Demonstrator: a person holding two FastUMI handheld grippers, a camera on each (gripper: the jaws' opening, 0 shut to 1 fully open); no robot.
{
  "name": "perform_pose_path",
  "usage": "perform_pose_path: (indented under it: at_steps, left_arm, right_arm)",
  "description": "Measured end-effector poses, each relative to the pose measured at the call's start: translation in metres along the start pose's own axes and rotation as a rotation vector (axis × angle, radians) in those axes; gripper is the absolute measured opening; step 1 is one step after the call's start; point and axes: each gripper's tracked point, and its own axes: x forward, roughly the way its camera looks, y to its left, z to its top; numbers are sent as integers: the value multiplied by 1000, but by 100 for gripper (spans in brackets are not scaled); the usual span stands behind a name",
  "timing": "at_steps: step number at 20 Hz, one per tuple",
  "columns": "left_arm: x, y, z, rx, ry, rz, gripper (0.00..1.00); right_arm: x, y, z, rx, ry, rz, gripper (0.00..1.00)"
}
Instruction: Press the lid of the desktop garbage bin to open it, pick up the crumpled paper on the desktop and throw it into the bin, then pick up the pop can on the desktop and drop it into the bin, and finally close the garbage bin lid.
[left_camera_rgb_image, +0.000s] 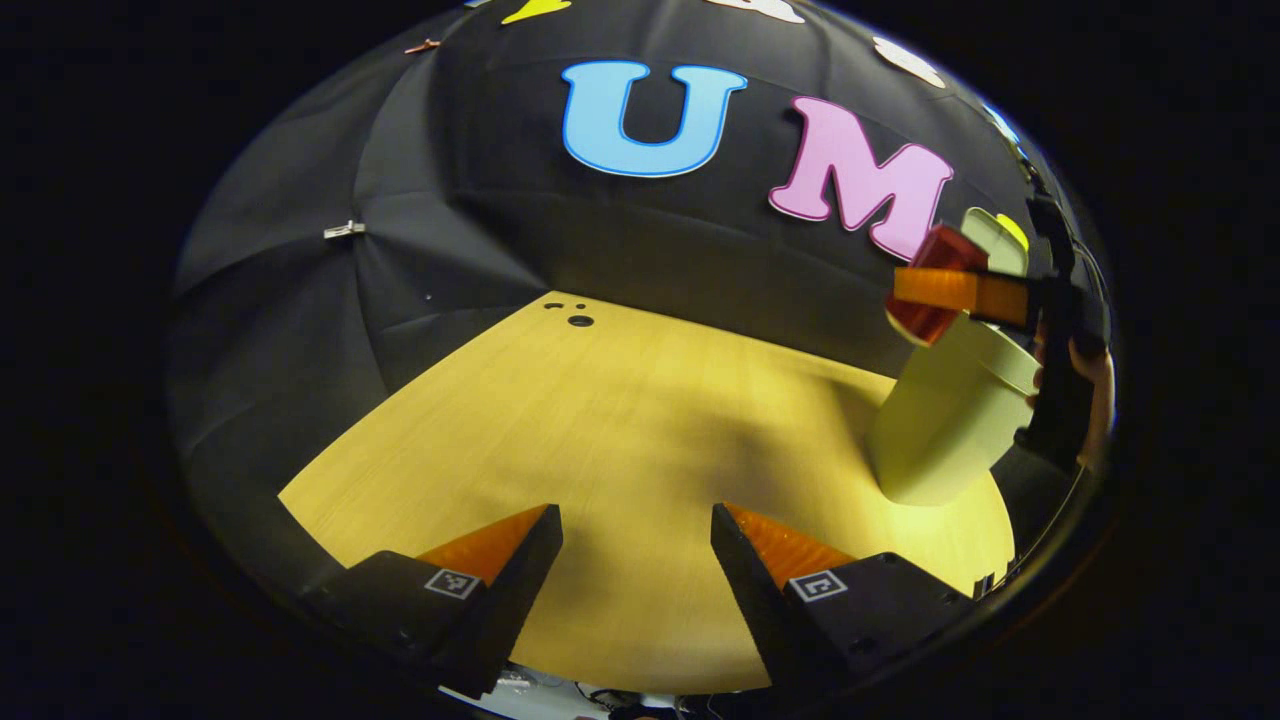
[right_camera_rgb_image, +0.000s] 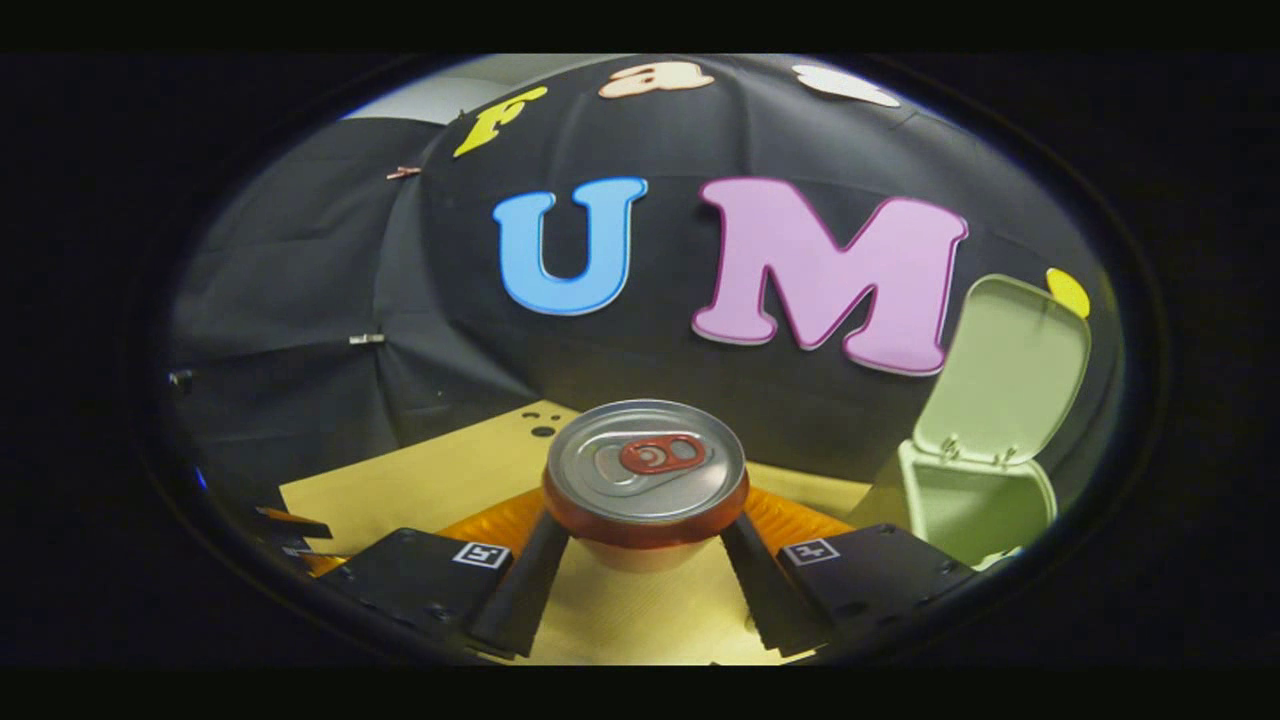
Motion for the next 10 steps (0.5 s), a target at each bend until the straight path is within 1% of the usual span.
perform_pose_path:
  at_steps: [5,8,10]
  left_arm:
    - [0,-15,11,44,-20,-64,96]
    - [2,-22,16,53,-27,-103,96]
    - [5,-21,22,68,-31,-120,96]
  right_arm:
    - [-28,-38,48,-33,-83,-85,83]
    - [-44,-60,63,-43,-101,-143,82]
    - [-56,-79,73,-48,-113,-198,83]
